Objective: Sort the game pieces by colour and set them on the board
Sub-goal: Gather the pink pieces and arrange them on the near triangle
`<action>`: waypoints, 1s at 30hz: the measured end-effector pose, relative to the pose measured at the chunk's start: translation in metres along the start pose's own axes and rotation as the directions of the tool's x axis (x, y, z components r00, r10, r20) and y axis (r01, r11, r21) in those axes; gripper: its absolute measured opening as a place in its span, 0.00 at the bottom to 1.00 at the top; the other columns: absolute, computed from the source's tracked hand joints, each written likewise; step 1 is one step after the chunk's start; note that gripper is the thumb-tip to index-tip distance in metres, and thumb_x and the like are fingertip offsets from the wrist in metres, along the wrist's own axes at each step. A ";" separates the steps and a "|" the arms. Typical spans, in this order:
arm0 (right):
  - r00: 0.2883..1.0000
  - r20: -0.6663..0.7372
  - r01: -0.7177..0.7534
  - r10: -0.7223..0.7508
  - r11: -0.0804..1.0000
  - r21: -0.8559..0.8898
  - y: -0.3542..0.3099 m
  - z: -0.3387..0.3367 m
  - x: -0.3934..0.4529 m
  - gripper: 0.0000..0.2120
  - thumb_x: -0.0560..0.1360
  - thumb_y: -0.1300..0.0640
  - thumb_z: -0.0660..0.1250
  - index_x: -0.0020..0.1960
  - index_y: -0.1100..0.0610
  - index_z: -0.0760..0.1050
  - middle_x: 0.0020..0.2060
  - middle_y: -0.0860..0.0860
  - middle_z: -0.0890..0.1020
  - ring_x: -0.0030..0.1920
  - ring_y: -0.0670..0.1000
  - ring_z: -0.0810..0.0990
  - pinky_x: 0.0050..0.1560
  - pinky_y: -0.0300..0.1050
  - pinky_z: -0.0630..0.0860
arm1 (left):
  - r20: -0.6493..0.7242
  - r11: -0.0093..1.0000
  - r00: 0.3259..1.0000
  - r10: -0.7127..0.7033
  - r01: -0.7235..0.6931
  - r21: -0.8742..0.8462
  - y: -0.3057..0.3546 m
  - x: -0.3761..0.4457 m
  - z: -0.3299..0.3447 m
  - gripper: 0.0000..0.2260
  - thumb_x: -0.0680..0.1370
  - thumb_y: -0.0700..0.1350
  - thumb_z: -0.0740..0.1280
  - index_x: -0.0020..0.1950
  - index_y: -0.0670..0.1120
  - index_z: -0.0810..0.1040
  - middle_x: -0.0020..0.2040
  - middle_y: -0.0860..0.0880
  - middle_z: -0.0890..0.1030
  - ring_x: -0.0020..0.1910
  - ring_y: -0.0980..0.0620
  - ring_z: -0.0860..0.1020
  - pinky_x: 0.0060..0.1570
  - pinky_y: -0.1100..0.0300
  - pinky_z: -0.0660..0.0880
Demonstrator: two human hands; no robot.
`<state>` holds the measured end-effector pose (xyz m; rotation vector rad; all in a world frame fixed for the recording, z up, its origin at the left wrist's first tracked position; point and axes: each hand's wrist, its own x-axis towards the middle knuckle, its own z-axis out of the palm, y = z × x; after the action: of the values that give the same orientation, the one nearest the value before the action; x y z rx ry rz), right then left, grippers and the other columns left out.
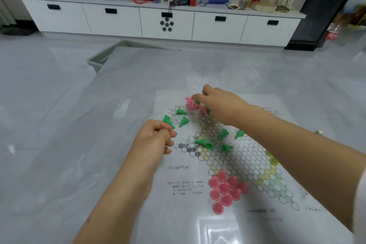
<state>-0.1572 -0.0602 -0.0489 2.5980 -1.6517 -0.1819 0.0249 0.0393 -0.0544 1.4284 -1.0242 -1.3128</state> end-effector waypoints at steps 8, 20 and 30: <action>0.980 0.126 0.165 -0.156 0.984 -0.064 0.008 0.000 0.047 0.27 0.71 0.58 0.67 0.68 0.54 0.63 0.60 0.54 0.68 0.44 0.48 0.71 0.39 0.40 0.70 | 0.008 0.999 1.000 0.028 -0.028 -0.021 0.004 0.003 -0.007 0.10 0.72 0.33 0.59 0.39 0.48 0.74 0.38 0.53 0.79 0.31 0.58 0.72 0.32 0.68 0.69; 0.980 0.201 -0.033 0.004 0.990 0.139 0.021 -0.002 0.053 0.26 0.73 0.62 0.64 0.69 0.55 0.60 0.57 0.54 0.75 0.54 0.53 0.74 0.55 0.46 0.73 | 0.016 0.998 0.999 0.038 -0.037 -0.044 0.005 0.003 -0.009 0.11 0.72 0.34 0.59 0.39 0.48 0.75 0.37 0.54 0.79 0.28 0.61 0.72 0.29 0.71 0.69; 0.997 0.077 -0.011 0.008 0.999 0.047 0.018 0.007 0.051 0.10 0.76 0.55 0.61 0.55 0.56 0.72 0.48 0.52 0.75 0.44 0.51 0.71 0.42 0.44 0.70 | 0.018 0.997 0.998 0.052 -0.051 -0.050 0.005 0.002 -0.007 0.11 0.72 0.32 0.59 0.40 0.47 0.75 0.37 0.53 0.79 0.24 0.64 0.71 0.26 0.73 0.68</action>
<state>-0.1529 -0.1139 -0.0572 2.6491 -1.7133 -0.2484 0.0320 0.0364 -0.0502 1.3458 -1.0275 -1.3081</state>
